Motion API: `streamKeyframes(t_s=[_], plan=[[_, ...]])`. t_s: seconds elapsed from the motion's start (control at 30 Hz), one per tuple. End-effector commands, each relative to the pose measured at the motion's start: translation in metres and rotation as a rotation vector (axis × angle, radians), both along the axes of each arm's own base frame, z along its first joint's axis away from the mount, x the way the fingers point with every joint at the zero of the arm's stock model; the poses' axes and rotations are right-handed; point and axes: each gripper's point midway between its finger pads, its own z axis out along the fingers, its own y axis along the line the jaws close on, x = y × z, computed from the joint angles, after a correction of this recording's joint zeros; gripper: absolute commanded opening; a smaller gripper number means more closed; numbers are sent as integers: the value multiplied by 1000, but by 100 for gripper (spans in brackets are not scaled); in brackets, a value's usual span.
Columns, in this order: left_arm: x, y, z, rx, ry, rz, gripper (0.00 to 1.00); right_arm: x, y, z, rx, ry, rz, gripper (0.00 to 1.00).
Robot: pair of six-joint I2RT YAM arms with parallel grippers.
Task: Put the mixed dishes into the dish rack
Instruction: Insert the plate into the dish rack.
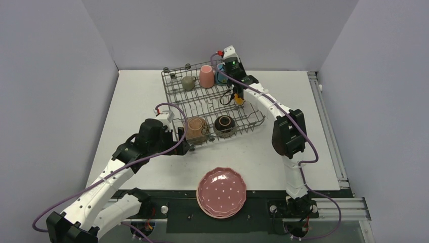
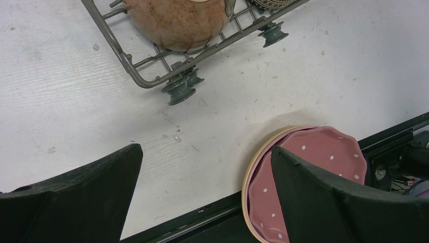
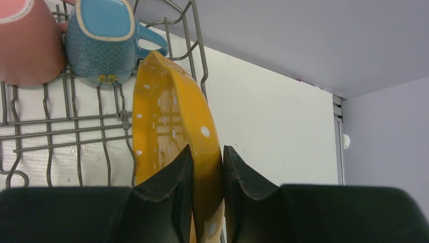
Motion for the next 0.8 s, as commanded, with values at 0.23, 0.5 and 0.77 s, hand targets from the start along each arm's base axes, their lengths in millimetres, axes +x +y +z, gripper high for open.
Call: streamKeyframes(t_s=[0.23, 0.5, 0.77], plan=[[6, -3, 8, -14, -42, -20, 96, -4, 34, -4, 53, -41, 28, 12], [1, -11, 0, -31, -4, -61, 96, -11, 31, 18, 79, -84, -1, 51], [-4, -17, -6, -52, 45, -70, 96, -37, 29, 63, 133, -131, 15, 59]])
